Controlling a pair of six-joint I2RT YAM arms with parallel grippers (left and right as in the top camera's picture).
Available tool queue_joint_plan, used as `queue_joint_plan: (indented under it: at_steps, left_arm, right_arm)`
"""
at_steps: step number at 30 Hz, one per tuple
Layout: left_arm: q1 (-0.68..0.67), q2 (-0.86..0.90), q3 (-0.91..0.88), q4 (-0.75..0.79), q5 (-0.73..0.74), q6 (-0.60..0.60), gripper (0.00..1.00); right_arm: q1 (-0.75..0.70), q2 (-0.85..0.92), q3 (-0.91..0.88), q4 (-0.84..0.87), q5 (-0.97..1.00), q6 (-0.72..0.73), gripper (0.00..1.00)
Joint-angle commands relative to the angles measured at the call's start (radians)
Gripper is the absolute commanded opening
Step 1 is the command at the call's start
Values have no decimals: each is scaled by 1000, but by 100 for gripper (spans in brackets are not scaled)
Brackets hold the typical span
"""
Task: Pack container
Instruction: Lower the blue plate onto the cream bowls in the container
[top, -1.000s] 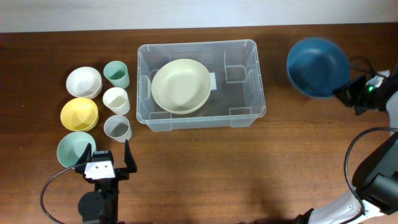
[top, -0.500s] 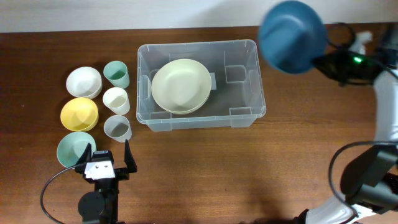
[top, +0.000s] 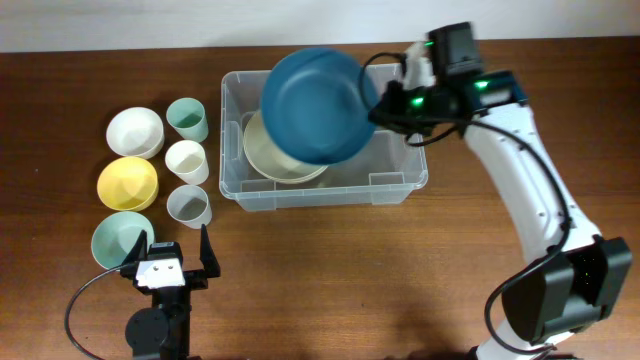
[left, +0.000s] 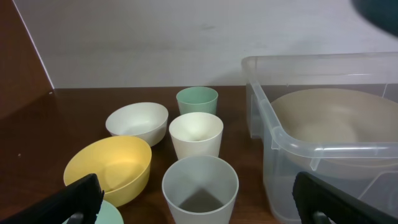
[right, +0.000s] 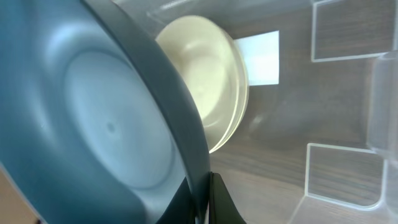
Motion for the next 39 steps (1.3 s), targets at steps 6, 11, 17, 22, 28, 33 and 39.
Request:
queue_joint_plan:
  at_steps: [6, 11, 17, 22, 28, 33, 39]
  left_arm:
    - [1, -6, -3, -5, 4, 15, 100]
    - [1, -6, -3, -5, 4, 15, 100]
    - [1, -6, -3, -5, 4, 15, 100]
    - [1, -6, -3, -5, 4, 15, 100]
    - [1, -6, -3, -5, 4, 15, 100]
    - [1, -6, -3, -5, 4, 15, 100]
    - [1, -6, -3, -5, 4, 15, 100]
  right_arm:
    - [95, 129, 17, 70, 115, 35, 4]
    - [105, 187, 17, 133, 115, 55, 4]
    - [104, 194, 17, 179, 116, 55, 4]
    - [109, 217, 17, 184, 122, 63, 4]
    - [117, 264, 17, 193, 120, 84, 4]
    - [116, 265, 17, 207, 119, 84, 5]
    - [116, 266, 17, 204, 119, 84, 15]
